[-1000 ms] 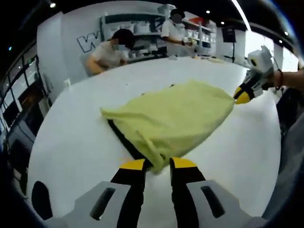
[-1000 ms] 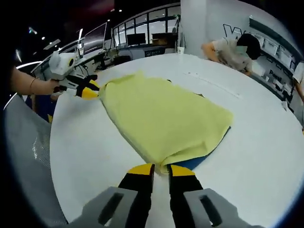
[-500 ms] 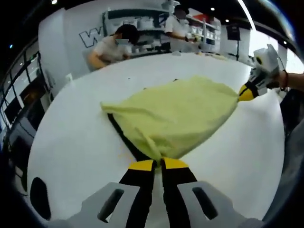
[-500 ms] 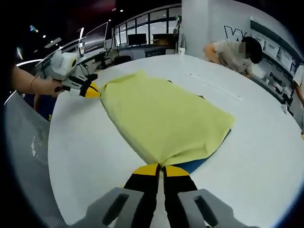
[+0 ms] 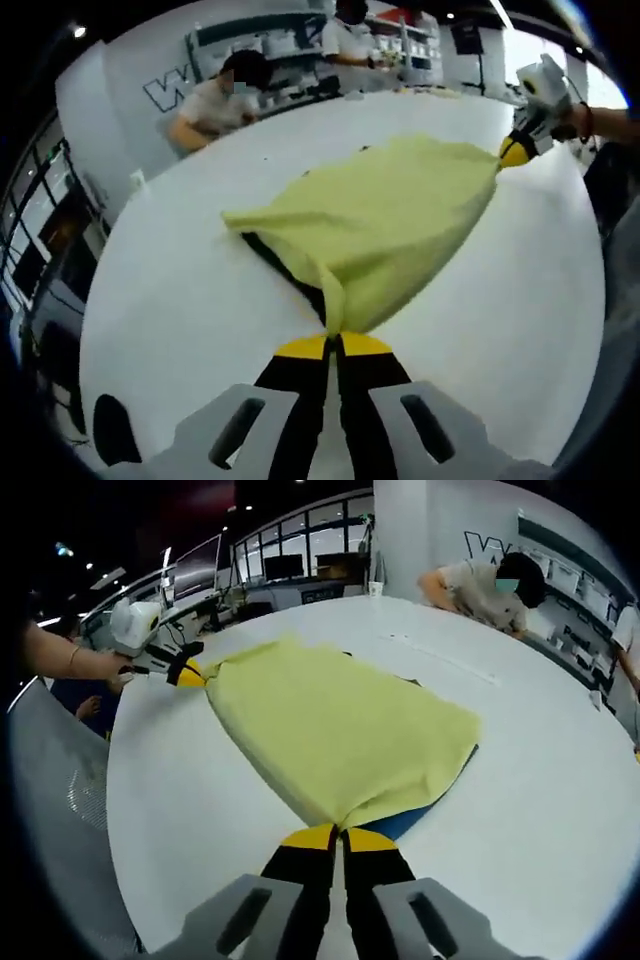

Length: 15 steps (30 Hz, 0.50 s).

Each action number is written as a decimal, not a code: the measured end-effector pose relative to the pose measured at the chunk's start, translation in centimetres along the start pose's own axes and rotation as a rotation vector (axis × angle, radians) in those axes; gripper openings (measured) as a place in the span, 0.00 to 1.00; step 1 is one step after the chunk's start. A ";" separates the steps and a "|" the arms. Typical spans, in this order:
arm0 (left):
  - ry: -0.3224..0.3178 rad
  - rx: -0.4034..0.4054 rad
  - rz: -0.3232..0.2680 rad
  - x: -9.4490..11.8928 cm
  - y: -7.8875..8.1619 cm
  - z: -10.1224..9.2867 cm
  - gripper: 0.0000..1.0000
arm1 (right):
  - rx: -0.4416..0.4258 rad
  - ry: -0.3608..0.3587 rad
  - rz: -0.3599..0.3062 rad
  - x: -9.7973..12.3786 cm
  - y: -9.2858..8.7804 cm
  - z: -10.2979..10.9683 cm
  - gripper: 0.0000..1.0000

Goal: Fold the garment on the visible template until the final outline fits inside the template.

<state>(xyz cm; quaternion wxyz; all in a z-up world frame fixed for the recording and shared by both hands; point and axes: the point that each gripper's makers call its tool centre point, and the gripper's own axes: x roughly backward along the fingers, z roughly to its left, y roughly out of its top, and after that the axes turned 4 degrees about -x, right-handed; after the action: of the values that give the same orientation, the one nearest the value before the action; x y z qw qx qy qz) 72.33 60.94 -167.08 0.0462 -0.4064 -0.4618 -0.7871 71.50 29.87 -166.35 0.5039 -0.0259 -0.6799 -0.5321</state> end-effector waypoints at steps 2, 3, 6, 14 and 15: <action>0.003 0.003 0.016 0.0 -0.2 0.1 0.06 | -0.022 -0.027 0.017 0.3 -0.8 -0.7 0.00; 0.008 0.017 0.021 0.0 -0.3 0.2 0.06 | -0.054 -0.035 0.012 0.6 -1.0 -1.0 0.00; 0.012 0.022 0.026 -0.1 -0.4 0.2 0.07 | -0.101 -0.020 -0.037 1.4 -0.7 -1.0 0.00; 0.013 0.008 0.023 0.0 -0.6 0.0 0.07 | -0.047 -0.085 0.001 1.5 -1.4 -1.9 0.00; 0.012 0.008 0.022 0.0 -0.6 0.0 0.07 | -0.057 -0.100 0.004 1.7 -1.5 -2.2 0.00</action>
<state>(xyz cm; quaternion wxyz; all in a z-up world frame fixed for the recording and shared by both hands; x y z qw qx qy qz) 72.05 61.29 -167.45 0.0594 -0.4065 -0.4600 -0.7872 71.29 26.69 -166.35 0.4696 -0.0681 -0.6888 -0.5481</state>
